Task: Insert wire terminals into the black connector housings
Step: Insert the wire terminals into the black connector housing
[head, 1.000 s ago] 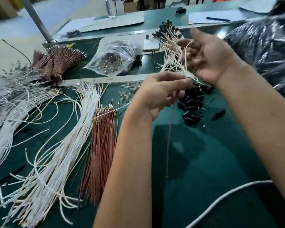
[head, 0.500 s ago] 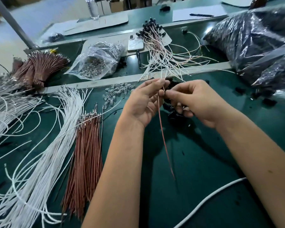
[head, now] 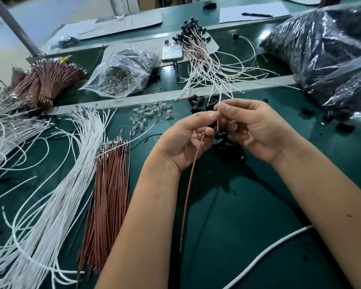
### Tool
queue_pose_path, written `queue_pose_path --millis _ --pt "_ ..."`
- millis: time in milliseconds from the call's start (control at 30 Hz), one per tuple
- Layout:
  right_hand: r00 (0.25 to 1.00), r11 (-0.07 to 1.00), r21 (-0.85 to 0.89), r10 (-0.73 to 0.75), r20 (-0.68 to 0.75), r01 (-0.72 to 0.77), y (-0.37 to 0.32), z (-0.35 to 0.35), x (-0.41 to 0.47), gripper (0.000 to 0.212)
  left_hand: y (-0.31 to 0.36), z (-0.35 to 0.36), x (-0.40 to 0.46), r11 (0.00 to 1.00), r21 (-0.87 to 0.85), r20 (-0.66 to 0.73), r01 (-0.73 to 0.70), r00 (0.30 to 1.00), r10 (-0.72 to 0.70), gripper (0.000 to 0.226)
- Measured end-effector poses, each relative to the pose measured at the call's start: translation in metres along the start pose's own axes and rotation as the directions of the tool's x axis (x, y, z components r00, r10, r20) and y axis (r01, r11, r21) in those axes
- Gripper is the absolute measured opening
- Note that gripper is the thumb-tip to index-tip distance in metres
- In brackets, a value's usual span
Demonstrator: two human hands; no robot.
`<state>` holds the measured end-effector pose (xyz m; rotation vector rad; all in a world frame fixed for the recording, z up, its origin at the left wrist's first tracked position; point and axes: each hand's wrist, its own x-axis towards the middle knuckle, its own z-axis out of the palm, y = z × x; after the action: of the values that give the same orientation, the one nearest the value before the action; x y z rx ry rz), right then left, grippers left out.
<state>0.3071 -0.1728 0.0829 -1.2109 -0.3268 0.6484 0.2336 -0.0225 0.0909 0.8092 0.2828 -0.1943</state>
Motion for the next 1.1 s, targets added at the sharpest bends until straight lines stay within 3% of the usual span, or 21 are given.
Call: queue_pose_path --millis 300,400,600,733,833,1100 --pt "0.993 0.993 0.09 -0.071 -0.095 0.079 0.0 0.001 -0.001 0.004 -0.001 -0.009 -0.001 0.922 0.346 -0.105 -0.173 0.97 0.221 0.012" --pt "0.977 0.988 0.019 -0.146 -0.158 0.151 0.002 0.003 -0.002 0.012 -0.003 -0.006 -0.002 0.813 0.531 -0.159 -0.239 0.914 0.373 0.013" --pt "0.936 0.961 0.021 -0.265 -0.23 0.277 0.004 0.006 -0.003 0.012 -0.011 -0.003 0.004 0.503 0.801 -0.082 -0.324 0.774 0.628 0.014" --pt "0.933 0.963 0.045 -0.246 -0.262 0.266 0.002 0.005 -0.003 0.012 -0.007 -0.01 0.003 0.488 0.807 -0.085 -0.333 0.752 0.653 0.017" --pt "0.945 0.973 0.04 -0.211 -0.249 0.228 0.0 0.004 -0.004 0.009 -0.003 -0.014 0.002 0.468 0.808 -0.022 -0.359 0.774 0.633 0.025" --pt "0.946 0.973 0.024 -0.218 -0.24 0.23 0.0 0.005 -0.003 0.014 -0.006 -0.008 0.003 0.433 0.822 0.059 -0.369 0.813 0.58 0.009"
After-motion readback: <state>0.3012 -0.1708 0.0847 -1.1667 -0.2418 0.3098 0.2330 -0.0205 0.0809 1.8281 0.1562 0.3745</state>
